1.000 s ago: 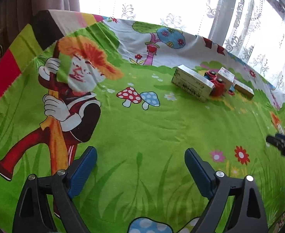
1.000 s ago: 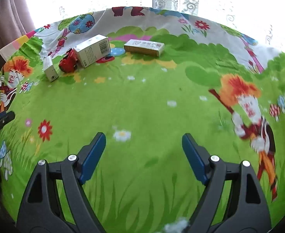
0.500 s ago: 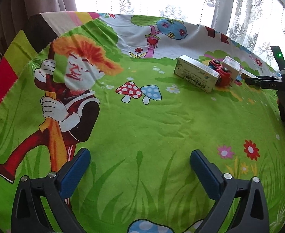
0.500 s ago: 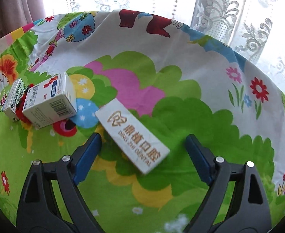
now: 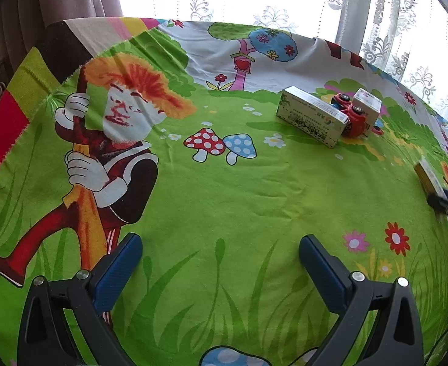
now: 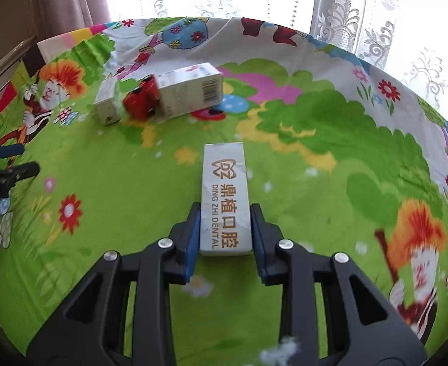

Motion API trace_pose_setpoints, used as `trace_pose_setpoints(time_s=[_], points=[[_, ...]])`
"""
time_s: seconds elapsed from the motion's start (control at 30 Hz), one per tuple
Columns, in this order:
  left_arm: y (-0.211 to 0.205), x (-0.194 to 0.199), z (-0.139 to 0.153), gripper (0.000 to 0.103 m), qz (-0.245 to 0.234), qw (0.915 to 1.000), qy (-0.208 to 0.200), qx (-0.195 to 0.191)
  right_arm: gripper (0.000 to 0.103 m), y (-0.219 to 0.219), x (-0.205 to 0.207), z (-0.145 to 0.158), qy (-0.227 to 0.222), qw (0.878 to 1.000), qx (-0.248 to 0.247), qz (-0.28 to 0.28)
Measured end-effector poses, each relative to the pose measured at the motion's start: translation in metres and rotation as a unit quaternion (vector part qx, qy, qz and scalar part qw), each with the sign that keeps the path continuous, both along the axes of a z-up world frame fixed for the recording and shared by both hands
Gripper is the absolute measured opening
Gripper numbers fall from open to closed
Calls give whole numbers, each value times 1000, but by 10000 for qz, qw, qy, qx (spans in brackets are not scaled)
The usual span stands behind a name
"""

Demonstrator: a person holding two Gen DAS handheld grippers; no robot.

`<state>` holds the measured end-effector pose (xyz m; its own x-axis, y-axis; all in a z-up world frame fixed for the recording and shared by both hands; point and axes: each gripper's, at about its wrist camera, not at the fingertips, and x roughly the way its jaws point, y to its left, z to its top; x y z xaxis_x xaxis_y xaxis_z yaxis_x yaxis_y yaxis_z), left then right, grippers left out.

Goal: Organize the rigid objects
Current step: 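Grasp the white DING ZHI DENTAL box with the right gripper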

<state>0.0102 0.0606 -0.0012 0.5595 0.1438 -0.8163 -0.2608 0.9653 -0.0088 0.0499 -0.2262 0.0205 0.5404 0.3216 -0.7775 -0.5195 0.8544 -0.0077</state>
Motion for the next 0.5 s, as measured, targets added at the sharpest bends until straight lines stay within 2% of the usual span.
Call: trace_pose_setpoints(time_s=[0.13, 0.23, 0.37, 0.5], points=[[-14, 23, -1, 103, 345, 9992, 208, -77, 35, 2, -36, -1, -148, 9996, -125, -221], [-36, 49, -2, 103, 419, 9987, 272, -136, 35, 4, -33, 0, -160, 9994, -168, -263], [-63, 88, -2, 103, 369, 9988, 302, -85, 35, 0, -29, 0, -43, 9996, 19, -292], [-65, 126, -2, 103, 645, 9972, 385, -68, 36, 1, -30, 0, -40, 9995, 26, -304]])
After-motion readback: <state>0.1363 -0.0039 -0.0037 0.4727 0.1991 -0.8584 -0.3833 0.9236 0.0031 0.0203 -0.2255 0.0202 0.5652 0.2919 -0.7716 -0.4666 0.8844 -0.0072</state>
